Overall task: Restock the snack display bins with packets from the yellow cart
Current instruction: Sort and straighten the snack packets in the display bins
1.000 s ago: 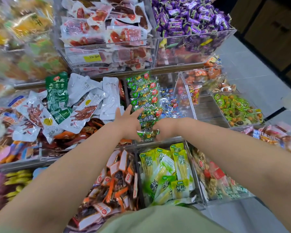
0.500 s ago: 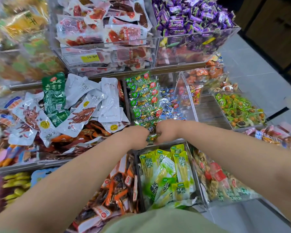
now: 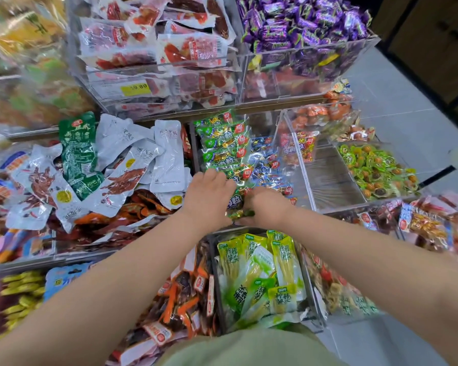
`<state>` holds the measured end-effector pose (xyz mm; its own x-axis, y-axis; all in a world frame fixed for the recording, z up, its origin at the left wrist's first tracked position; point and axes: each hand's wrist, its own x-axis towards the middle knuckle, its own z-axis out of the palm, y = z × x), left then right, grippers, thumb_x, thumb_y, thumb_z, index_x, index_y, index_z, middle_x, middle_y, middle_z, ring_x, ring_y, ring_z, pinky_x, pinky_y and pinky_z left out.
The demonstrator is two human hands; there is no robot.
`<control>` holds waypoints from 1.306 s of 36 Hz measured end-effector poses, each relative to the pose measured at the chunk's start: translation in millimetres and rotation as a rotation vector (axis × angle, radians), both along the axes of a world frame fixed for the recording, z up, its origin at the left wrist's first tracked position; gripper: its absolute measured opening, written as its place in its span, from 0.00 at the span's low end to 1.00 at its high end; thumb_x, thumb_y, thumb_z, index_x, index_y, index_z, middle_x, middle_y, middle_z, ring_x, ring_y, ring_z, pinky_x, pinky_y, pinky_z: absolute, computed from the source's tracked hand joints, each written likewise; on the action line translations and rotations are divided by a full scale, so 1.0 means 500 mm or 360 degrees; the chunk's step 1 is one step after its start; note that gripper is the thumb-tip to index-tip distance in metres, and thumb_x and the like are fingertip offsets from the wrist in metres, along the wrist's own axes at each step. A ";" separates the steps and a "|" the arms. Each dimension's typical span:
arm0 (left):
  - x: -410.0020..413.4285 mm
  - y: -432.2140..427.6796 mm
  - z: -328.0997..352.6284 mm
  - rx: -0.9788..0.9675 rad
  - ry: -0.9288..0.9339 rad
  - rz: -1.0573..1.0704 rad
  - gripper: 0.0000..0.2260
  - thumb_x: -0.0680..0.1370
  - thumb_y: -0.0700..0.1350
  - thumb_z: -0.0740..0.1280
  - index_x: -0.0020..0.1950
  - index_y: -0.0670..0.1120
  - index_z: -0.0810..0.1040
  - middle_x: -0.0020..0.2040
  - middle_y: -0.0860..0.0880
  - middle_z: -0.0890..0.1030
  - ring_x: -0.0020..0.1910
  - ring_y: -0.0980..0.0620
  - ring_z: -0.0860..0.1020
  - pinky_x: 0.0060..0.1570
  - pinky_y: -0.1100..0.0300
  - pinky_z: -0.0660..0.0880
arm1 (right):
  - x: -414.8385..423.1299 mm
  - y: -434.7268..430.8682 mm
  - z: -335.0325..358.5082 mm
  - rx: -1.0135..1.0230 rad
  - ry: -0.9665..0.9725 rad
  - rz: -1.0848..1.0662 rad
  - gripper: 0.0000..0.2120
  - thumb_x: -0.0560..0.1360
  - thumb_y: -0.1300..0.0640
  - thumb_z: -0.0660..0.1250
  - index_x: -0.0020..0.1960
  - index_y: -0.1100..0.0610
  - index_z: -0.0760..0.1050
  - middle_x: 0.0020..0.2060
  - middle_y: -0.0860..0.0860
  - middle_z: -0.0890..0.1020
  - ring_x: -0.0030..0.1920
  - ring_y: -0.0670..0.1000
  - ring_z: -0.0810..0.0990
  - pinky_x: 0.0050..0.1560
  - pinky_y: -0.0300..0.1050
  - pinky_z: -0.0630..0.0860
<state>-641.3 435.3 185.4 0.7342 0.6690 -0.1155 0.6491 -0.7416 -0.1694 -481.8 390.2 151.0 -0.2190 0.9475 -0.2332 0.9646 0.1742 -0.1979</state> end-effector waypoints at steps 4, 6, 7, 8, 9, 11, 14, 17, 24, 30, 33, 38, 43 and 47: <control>0.003 0.017 -0.007 -0.0053 0.0228 0.0011 0.56 0.65 0.74 0.65 0.78 0.48 0.37 0.78 0.42 0.36 0.76 0.39 0.35 0.71 0.38 0.34 | 0.013 -0.015 0.008 -0.0160 0.0313 -0.0197 0.22 0.70 0.39 0.68 0.50 0.58 0.80 0.46 0.54 0.79 0.48 0.54 0.77 0.47 0.49 0.75; 0.006 0.032 -0.013 -0.0111 0.0267 0.0037 0.59 0.64 0.74 0.65 0.77 0.49 0.32 0.77 0.41 0.32 0.75 0.40 0.31 0.68 0.38 0.30 | 0.019 -0.022 0.007 -0.0071 0.0386 -0.0426 0.23 0.66 0.40 0.73 0.50 0.57 0.76 0.47 0.52 0.77 0.48 0.53 0.76 0.46 0.47 0.74; 0.007 0.038 -0.014 -0.0153 0.0266 0.0036 0.59 0.64 0.74 0.66 0.77 0.48 0.31 0.77 0.41 0.33 0.75 0.40 0.31 0.69 0.39 0.30 | 0.020 -0.026 0.006 0.0001 0.0413 -0.0534 0.26 0.63 0.40 0.75 0.50 0.56 0.72 0.48 0.51 0.74 0.49 0.53 0.74 0.46 0.46 0.73; 0.009 0.042 -0.015 -0.0193 0.0267 0.0032 0.59 0.64 0.74 0.66 0.77 0.48 0.32 0.77 0.41 0.34 0.76 0.41 0.32 0.70 0.39 0.31 | 0.020 -0.028 0.004 0.0064 0.0448 -0.0624 0.29 0.62 0.41 0.77 0.53 0.56 0.69 0.50 0.51 0.71 0.51 0.52 0.72 0.48 0.45 0.71; 0.010 0.046 -0.016 -0.0224 0.0266 0.0029 0.59 0.65 0.73 0.66 0.77 0.48 0.32 0.78 0.41 0.35 0.76 0.41 0.34 0.71 0.40 0.33 | 0.018 -0.028 0.001 0.0096 0.0514 -0.0695 0.35 0.61 0.42 0.77 0.58 0.57 0.66 0.55 0.52 0.68 0.56 0.53 0.71 0.53 0.45 0.70; 0.010 0.048 -0.019 -0.0268 0.0282 0.0036 0.57 0.67 0.73 0.65 0.77 0.48 0.33 0.78 0.41 0.36 0.77 0.41 0.36 0.72 0.41 0.37 | 0.013 -0.024 0.003 0.0038 0.0773 -0.0801 0.49 0.62 0.42 0.77 0.72 0.55 0.54 0.68 0.55 0.60 0.68 0.54 0.63 0.65 0.46 0.63; 0.006 0.045 -0.024 -0.0328 0.0348 0.0035 0.54 0.69 0.72 0.63 0.77 0.47 0.32 0.78 0.40 0.37 0.77 0.41 0.39 0.74 0.42 0.40 | 0.004 -0.001 0.007 -0.0114 0.1204 -0.0910 0.54 0.68 0.42 0.73 0.76 0.49 0.36 0.76 0.49 0.43 0.76 0.50 0.44 0.72 0.52 0.50; 0.007 0.041 -0.025 -0.0336 0.0354 0.0038 0.54 0.68 0.73 0.63 0.78 0.48 0.34 0.79 0.40 0.41 0.78 0.40 0.42 0.73 0.40 0.39 | 0.006 0.039 0.015 -0.0079 0.1594 -0.1127 0.44 0.74 0.42 0.66 0.76 0.46 0.38 0.77 0.46 0.44 0.76 0.50 0.47 0.74 0.57 0.52; 0.012 0.090 -0.017 -0.0106 0.0250 0.0123 0.65 0.55 0.82 0.60 0.75 0.49 0.27 0.75 0.38 0.30 0.72 0.35 0.27 0.61 0.40 0.21 | 0.033 0.156 0.036 -0.0126 0.1841 -0.1565 0.29 0.79 0.41 0.54 0.76 0.42 0.48 0.76 0.46 0.55 0.75 0.54 0.55 0.71 0.57 0.54; -0.006 0.111 -0.035 -0.0273 0.0320 0.0151 0.64 0.55 0.83 0.58 0.75 0.52 0.28 0.76 0.36 0.34 0.76 0.36 0.35 0.70 0.37 0.33 | 0.004 0.207 0.035 -0.0318 0.1859 -0.1591 0.30 0.77 0.36 0.53 0.75 0.49 0.59 0.74 0.51 0.62 0.73 0.55 0.60 0.70 0.55 0.58; -0.015 0.104 -0.042 -0.0254 0.0339 0.0150 0.63 0.56 0.83 0.57 0.75 0.52 0.27 0.77 0.37 0.35 0.77 0.39 0.38 0.70 0.36 0.36 | -0.010 0.218 0.030 -0.0322 0.1682 -0.1464 0.30 0.78 0.35 0.49 0.74 0.51 0.60 0.73 0.51 0.64 0.72 0.55 0.63 0.68 0.54 0.61; -0.005 0.107 -0.030 -0.0270 0.0412 0.0185 0.63 0.56 0.83 0.57 0.74 0.54 0.27 0.77 0.38 0.35 0.76 0.39 0.36 0.66 0.33 0.31 | 0.011 0.230 0.023 -0.0427 0.1744 -0.1579 0.31 0.77 0.35 0.52 0.74 0.50 0.60 0.73 0.52 0.63 0.72 0.56 0.62 0.69 0.56 0.59; -0.002 0.108 -0.022 -0.0272 0.0492 0.0173 0.63 0.54 0.84 0.55 0.73 0.54 0.25 0.76 0.38 0.32 0.73 0.37 0.28 0.65 0.31 0.30 | 0.028 0.237 0.022 -0.0292 0.1855 -0.1621 0.26 0.80 0.41 0.53 0.73 0.54 0.62 0.72 0.53 0.65 0.70 0.56 0.65 0.66 0.52 0.62; -0.002 0.100 -0.010 -0.0311 0.0511 0.0190 0.62 0.54 0.84 0.54 0.71 0.55 0.23 0.75 0.38 0.29 0.72 0.37 0.27 0.66 0.32 0.32 | 0.037 0.206 0.013 -0.0217 0.1867 -0.1562 0.22 0.80 0.45 0.55 0.70 0.54 0.65 0.67 0.51 0.70 0.65 0.53 0.70 0.61 0.48 0.64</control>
<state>-642.4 485.0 180.4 0.5584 0.6902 -0.4603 0.6697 -0.7025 -0.2408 -463.2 493.2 157.6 0.3430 0.8102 -0.4753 -0.0208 -0.4994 -0.8661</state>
